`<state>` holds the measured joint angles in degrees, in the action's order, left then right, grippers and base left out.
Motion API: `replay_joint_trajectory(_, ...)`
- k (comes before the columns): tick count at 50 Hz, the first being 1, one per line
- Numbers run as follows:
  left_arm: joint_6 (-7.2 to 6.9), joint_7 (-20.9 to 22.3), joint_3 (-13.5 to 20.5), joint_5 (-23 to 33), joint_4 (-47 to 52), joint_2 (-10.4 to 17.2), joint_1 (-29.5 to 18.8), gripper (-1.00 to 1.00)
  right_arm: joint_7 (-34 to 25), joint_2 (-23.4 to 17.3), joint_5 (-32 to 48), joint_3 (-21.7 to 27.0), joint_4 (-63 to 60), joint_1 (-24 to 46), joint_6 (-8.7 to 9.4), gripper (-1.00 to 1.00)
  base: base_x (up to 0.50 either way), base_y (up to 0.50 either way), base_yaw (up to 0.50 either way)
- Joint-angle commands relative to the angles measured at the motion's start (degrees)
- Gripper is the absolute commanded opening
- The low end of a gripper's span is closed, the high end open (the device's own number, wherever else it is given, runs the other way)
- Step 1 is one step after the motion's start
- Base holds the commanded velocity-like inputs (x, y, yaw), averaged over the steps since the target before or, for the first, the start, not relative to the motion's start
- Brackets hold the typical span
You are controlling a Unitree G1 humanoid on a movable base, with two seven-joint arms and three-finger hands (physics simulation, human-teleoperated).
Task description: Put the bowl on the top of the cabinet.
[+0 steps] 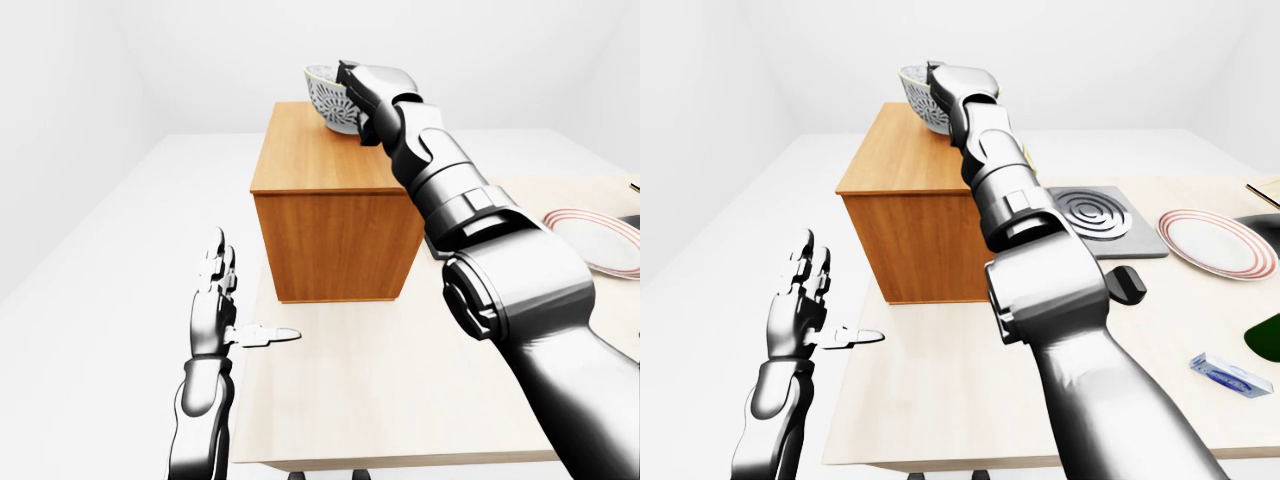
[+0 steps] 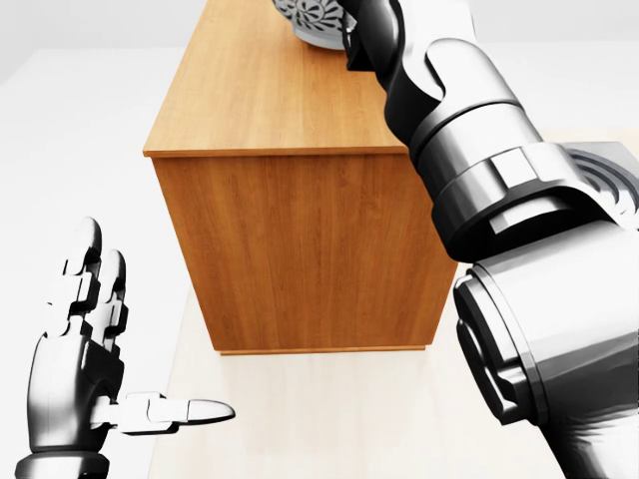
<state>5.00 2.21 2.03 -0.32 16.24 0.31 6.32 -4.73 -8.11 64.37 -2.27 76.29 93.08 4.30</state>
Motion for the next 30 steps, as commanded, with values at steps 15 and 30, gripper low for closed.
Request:
replay_joint_trajectory(15, 0.0, 0.2, -0.1, 0.0, 0.1, 0.0, 0.1, 1.0, -0.9, -0.4, 0.4, 0.0, -0.8, 1.4, 0.7, 1.0, 0.0, 0.0, 0.0)
replay_joint_trajectory(30, 0.0, 0.4, -0.2, 0.1, 0.0, 0.0, 0.3, 1.0, -5.7, -6.1, 1.5, 1.3, -0.3, 12.1, 0.7, 1.0, 0.0, 0.0, 0.0)
